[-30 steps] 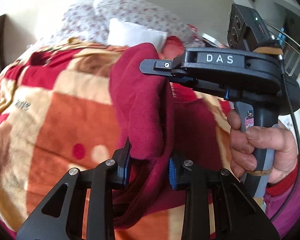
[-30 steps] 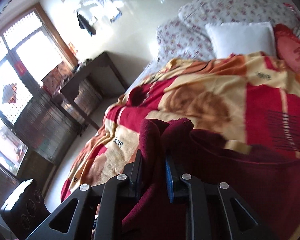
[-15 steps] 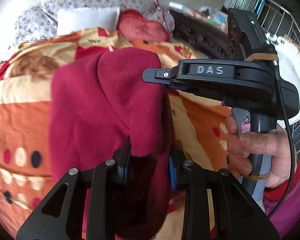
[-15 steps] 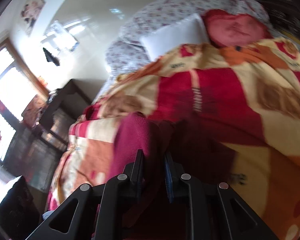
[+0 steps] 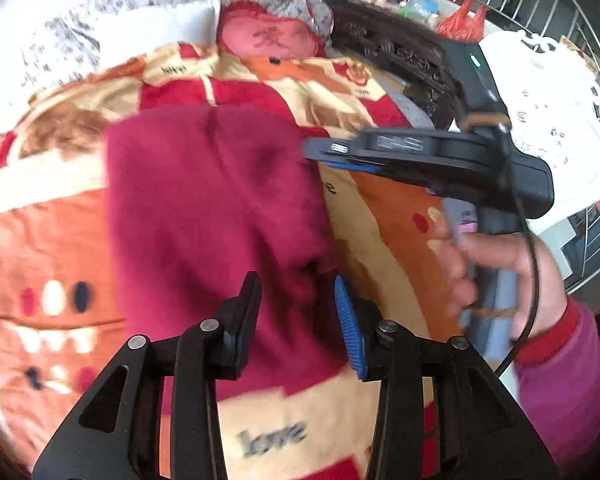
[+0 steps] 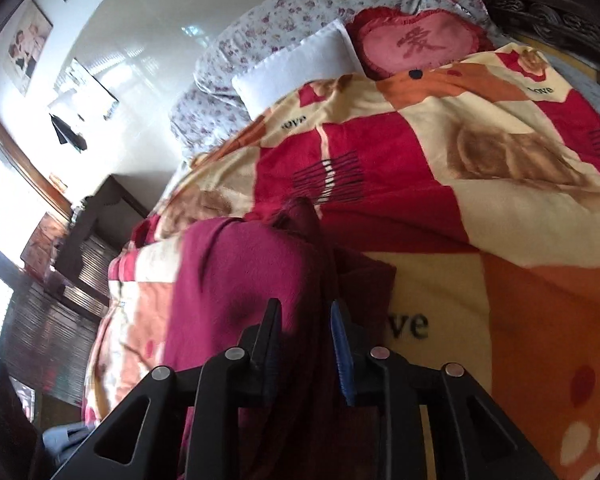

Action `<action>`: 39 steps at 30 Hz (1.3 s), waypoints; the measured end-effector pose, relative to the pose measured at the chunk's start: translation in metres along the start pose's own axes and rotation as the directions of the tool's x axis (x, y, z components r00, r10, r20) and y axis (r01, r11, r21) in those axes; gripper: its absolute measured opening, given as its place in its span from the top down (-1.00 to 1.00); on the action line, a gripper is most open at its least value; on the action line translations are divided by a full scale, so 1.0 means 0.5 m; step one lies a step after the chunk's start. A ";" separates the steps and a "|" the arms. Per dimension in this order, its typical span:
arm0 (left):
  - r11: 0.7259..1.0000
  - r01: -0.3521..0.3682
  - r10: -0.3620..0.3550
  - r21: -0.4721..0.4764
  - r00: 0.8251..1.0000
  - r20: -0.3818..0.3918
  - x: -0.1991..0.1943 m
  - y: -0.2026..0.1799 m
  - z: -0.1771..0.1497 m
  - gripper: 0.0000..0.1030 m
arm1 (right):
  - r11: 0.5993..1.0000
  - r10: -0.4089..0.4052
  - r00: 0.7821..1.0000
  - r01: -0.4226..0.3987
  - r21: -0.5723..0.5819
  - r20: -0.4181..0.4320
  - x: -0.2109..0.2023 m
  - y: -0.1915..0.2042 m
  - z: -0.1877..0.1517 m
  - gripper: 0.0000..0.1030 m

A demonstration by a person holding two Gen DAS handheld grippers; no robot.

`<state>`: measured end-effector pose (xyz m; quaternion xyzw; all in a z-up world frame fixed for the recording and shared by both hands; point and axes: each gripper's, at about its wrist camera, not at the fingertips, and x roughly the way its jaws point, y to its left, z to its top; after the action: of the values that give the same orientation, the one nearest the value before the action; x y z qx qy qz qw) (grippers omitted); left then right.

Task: Fold small clothes

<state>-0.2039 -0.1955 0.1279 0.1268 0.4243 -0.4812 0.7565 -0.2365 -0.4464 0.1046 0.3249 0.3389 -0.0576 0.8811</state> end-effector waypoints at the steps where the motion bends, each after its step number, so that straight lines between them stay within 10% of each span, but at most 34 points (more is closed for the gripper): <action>1: 0.999 -0.040 0.040 0.006 0.999 0.022 -0.021 0.015 -0.011 0.09 | 1.000 0.015 1.000 -0.015 0.005 -0.001 -0.011 0.003 -0.007 0.26; 3: 0.994 -0.113 0.112 0.009 0.992 0.062 -0.041 0.042 -0.027 0.05 | 0.998 0.060 0.998 -0.060 0.017 0.001 -0.043 0.012 -0.036 -0.07; 10: 0.979 -0.181 0.181 -0.095 0.983 -0.013 0.006 0.120 -0.070 0.05 | 0.995 0.101 0.989 -0.103 -0.015 -0.107 -0.005 0.067 -0.102 -0.11; 13: 0.976 -0.196 0.193 -0.096 0.980 -0.038 0.033 0.120 -0.083 0.05 | 0.995 0.023 0.993 -0.034 -0.090 -0.112 0.014 0.083 -0.112 0.51; 17: 0.978 -0.180 0.173 -0.105 0.982 -0.069 0.059 0.116 -0.102 0.05 | 0.946 -0.203 0.979 0.189 -0.265 -0.026 -0.007 0.091 -0.114 0.64; 25: 0.975 -0.186 0.178 -0.126 0.982 -0.069 0.064 0.118 -0.107 0.05 | 0.980 -0.130 0.988 0.116 -0.163 -0.079 -0.015 0.067 -0.117 0.64; 32: 0.971 -0.195 0.188 -0.135 0.980 -0.062 0.065 0.118 -0.104 0.05 | 0.953 -0.026 0.996 0.000 -0.303 -0.082 -0.059 0.186 -0.149 0.63; 39: 0.971 -0.204 0.197 -0.127 0.978 -0.064 0.066 0.115 -0.102 0.05 | 0.947 -0.096 0.987 0.051 -0.318 -0.128 0.009 0.156 -0.197 0.63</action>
<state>-0.1768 -0.1564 0.0590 0.1306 0.4598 -0.3695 0.7969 -0.2632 -0.3245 0.0882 0.1712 0.4175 -0.0127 0.8923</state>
